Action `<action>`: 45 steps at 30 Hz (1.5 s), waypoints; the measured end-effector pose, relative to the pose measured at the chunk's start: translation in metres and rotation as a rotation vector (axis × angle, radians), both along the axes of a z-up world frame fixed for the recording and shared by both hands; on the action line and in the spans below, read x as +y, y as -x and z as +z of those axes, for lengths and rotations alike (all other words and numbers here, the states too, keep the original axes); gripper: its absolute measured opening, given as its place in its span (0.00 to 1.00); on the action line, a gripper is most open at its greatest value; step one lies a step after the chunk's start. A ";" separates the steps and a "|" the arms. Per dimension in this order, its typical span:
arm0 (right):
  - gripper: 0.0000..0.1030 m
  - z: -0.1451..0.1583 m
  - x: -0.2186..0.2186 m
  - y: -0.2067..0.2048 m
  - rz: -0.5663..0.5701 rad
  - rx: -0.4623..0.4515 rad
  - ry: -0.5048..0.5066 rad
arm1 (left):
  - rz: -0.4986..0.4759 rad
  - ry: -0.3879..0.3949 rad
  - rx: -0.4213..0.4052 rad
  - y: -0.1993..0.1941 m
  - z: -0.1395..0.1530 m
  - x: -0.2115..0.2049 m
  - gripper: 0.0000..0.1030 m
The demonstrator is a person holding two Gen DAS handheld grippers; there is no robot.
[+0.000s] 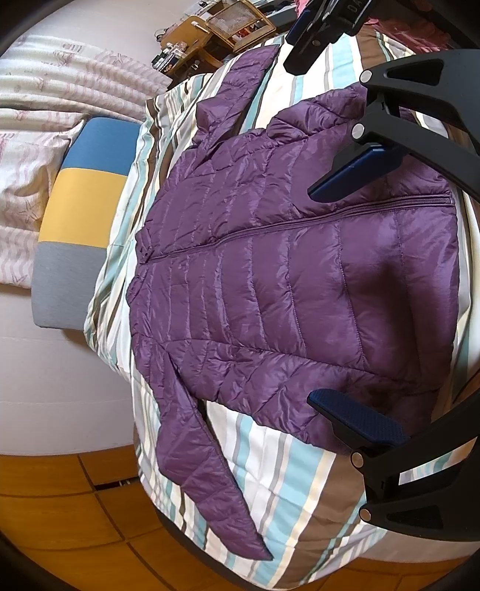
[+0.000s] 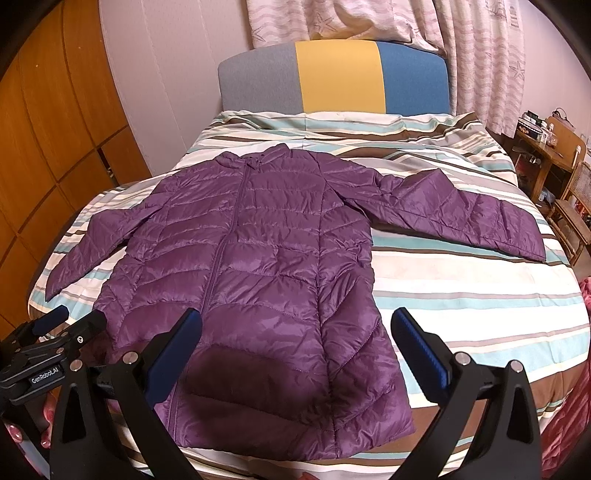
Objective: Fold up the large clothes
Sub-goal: 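Grasp the jacket sleeve with the right gripper and lift it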
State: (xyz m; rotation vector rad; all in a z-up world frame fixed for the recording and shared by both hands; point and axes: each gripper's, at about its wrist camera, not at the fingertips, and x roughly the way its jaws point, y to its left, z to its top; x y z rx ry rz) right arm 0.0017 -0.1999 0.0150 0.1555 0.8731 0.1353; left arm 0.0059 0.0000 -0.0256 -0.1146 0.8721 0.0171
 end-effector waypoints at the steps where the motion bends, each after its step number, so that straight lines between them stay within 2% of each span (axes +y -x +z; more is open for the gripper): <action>1: 0.98 -0.001 -0.002 -0.001 -0.002 -0.004 0.001 | 0.001 0.000 0.004 -0.002 -0.001 0.001 0.97; 4: 0.98 -0.005 -0.008 -0.006 -0.015 -0.004 -0.025 | 0.005 -0.006 0.016 -0.009 -0.005 0.003 0.97; 5: 0.98 -0.008 -0.013 -0.009 -0.026 0.013 -0.075 | 0.005 -0.010 0.016 -0.012 -0.006 0.004 0.97; 10: 0.98 -0.029 -0.052 -0.026 -0.106 -0.058 -0.254 | 0.005 0.028 0.017 -0.038 -0.018 0.018 0.97; 12: 0.98 -0.043 -0.072 -0.040 -0.168 -0.025 -0.260 | 0.032 0.033 0.018 -0.052 -0.025 0.026 0.97; 13: 0.98 -0.046 -0.081 -0.045 -0.183 -0.040 -0.260 | 0.047 0.021 0.027 -0.059 -0.029 0.029 0.97; 15: 0.98 -0.062 -0.106 -0.061 -0.264 0.003 -0.194 | 0.075 -0.024 0.031 -0.075 -0.035 0.033 0.97; 16: 0.98 -0.072 -0.118 -0.065 -0.301 0.028 -0.123 | 0.090 -0.055 0.031 -0.084 -0.038 0.035 0.97; 17: 0.98 -0.078 -0.131 -0.072 -0.332 0.026 -0.107 | 0.098 -0.078 0.020 -0.094 -0.041 0.037 0.97; 20: 0.98 -0.103 -0.181 -0.096 -0.432 0.050 -0.137 | 0.118 -0.115 -0.011 -0.119 -0.048 0.046 0.97; 23: 0.97 -0.124 -0.234 -0.116 -0.555 0.059 -0.264 | 0.140 -0.126 -0.019 -0.140 -0.056 0.055 0.97; 25: 0.87 -0.131 -0.261 -0.125 -0.639 0.052 -0.281 | 0.163 -0.133 -0.024 -0.155 -0.065 0.064 0.97; 28: 0.74 -0.145 -0.294 -0.137 -0.731 0.048 -0.335 | 0.205 -0.182 0.008 -0.174 -0.085 0.074 0.97; 32: 0.69 -0.149 -0.330 -0.152 -0.815 -0.017 -0.345 | 0.258 -0.182 0.070 -0.183 -0.106 0.085 0.97; 34: 0.61 -0.149 -0.350 -0.161 -0.849 -0.037 -0.351 | 0.262 -0.174 0.060 -0.181 -0.109 0.087 0.97; 38: 0.47 -0.153 -0.365 -0.162 -0.933 -0.063 -0.361 | 0.260 -0.210 0.066 -0.181 -0.113 0.081 0.97; 40: 0.19 -0.151 -0.369 -0.160 -0.959 -0.069 -0.345 | 0.261 -0.226 0.074 -0.182 -0.114 0.079 0.97; 42: 0.13 -0.150 -0.373 -0.164 -0.957 -0.063 -0.354 | 0.262 -0.233 0.076 -0.183 -0.115 0.078 0.97; 45: 0.08 -0.136 -0.355 -0.157 -0.922 -0.090 -0.267 | 0.263 -0.223 0.078 -0.183 -0.116 0.079 0.97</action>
